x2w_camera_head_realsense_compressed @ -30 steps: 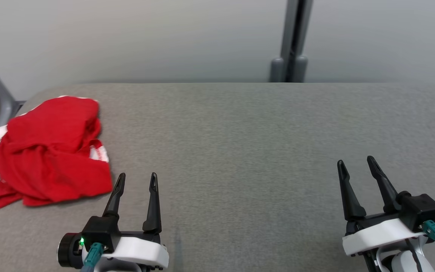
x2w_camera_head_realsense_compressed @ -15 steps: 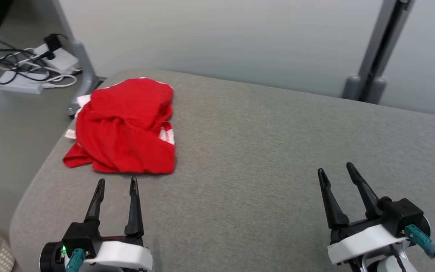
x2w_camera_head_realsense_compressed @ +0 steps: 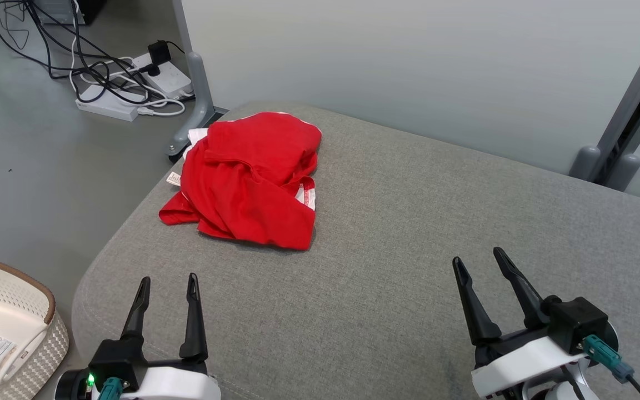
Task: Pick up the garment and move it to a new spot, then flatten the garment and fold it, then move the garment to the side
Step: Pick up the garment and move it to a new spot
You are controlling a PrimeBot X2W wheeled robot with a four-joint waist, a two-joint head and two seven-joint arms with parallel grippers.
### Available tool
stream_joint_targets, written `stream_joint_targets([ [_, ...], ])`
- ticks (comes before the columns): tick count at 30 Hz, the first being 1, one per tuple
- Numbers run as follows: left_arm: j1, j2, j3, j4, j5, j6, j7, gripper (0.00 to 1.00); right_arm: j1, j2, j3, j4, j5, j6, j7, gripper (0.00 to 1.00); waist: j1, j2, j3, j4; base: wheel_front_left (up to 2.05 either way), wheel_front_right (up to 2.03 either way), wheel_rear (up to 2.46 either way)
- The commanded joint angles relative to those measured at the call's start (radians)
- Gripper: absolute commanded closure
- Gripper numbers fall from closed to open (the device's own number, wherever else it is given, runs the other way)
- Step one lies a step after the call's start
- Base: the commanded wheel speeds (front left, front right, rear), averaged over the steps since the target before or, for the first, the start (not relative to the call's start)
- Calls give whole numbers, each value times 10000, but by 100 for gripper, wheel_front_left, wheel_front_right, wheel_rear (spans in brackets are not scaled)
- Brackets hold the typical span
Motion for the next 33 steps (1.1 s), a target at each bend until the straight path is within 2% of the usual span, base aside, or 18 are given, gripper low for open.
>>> stream_joint_targets([
  [1,-21,24,26,-59,27,27,-14,0,-41,-82,-9,51,53,-3,-53,0,0,0,23,13,0,0,0],
  [20,-111,29,19,-44,-161,109,-14,0,-20,-76,-104,66,-38,-3,-53,0,0,0,153,4,0,0,0],
  [27,-325,29,140,65,-500,108,-14,0,-236,-77,-178,-42,-267,-3,-53,0,0,0,654,-152,0,0,0],
  [33,-1010,27,343,306,-983,-172,-11,0,-719,-81,-281,-132,-775,-3,33,0,0,0,1605,-460,0,0,0],
])
